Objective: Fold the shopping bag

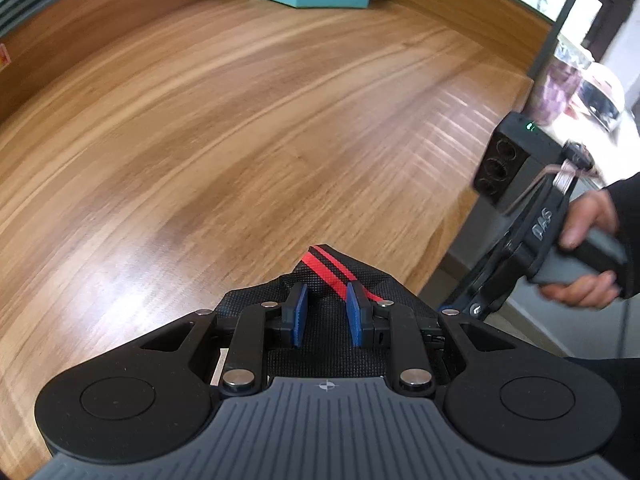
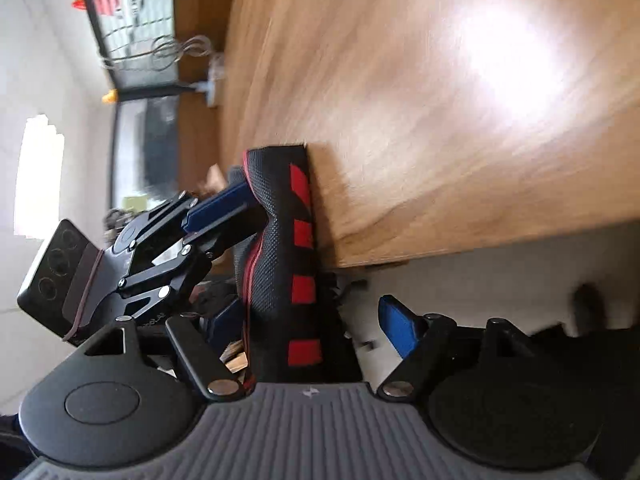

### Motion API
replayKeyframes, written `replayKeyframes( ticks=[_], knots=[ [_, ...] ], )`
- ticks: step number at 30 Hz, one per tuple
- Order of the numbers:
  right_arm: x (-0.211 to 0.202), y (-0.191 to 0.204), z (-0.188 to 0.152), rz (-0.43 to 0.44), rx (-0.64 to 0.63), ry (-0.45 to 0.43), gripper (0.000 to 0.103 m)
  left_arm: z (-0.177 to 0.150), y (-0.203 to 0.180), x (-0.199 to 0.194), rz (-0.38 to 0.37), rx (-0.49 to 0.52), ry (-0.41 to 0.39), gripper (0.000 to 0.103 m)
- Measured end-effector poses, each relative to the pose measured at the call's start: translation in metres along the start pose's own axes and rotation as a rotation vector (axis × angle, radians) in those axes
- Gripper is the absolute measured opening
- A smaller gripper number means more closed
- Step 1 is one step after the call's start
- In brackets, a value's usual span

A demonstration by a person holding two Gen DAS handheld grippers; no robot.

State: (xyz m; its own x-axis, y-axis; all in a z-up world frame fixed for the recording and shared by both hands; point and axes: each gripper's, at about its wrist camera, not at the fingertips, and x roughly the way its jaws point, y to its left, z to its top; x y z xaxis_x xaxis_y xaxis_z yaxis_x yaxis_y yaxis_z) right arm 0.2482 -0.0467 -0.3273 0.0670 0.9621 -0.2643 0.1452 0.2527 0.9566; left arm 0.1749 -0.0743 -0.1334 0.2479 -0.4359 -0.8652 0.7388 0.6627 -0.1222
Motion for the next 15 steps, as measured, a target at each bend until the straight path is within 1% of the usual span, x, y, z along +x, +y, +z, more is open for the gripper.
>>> replayKeyframes(
  ticks=[1,3,4,5,7,8,10,12,13,14,15],
  knots=[
    [0.006,-0.002,0.001,0.005,-0.053,-0.004,0.088,0.001,0.001,0.000,-0.004,0.003,0.006,0.025],
    [0.015,-0.008,0.003,0.029,-0.134,-0.019,0.088,0.003,0.003,0.001,-0.017,0.002,0.020,0.025],
    [0.021,-0.010,0.005,0.039,-0.169,-0.018,0.087,0.003,0.004,0.001,-0.023,0.007,0.023,0.025],
    [0.028,-0.013,0.007,0.054,-0.201,-0.012,0.082,0.003,0.004,0.001,-0.028,0.011,0.025,0.025],
    [0.032,-0.018,0.004,0.097,-0.217,-0.031,0.050,0.003,0.005,0.002,-0.039,0.013,0.029,0.025],
    [0.033,-0.021,0.002,0.115,-0.218,-0.043,0.049,0.003,0.006,0.001,-0.045,0.015,0.030,0.025],
    [0.036,-0.027,-0.003,0.146,-0.211,-0.068,0.046,0.003,0.007,0.002,-0.070,0.008,0.033,0.025],
    [0.036,-0.031,-0.012,0.149,-0.190,-0.101,0.044,0.002,0.006,0.002,-0.092,0.007,0.035,0.025],
    [0.037,-0.033,-0.017,0.147,-0.184,-0.118,0.042,0.003,0.006,0.000,-0.106,-0.002,0.037,0.023],
    [0.038,-0.035,-0.022,0.140,-0.188,-0.134,0.042,0.004,0.007,-0.003,-0.122,-0.019,0.041,0.018],
    [0.039,-0.035,-0.027,0.127,-0.206,-0.141,0.041,0.005,0.009,-0.009,-0.134,-0.045,0.028,0.016]
  ],
)
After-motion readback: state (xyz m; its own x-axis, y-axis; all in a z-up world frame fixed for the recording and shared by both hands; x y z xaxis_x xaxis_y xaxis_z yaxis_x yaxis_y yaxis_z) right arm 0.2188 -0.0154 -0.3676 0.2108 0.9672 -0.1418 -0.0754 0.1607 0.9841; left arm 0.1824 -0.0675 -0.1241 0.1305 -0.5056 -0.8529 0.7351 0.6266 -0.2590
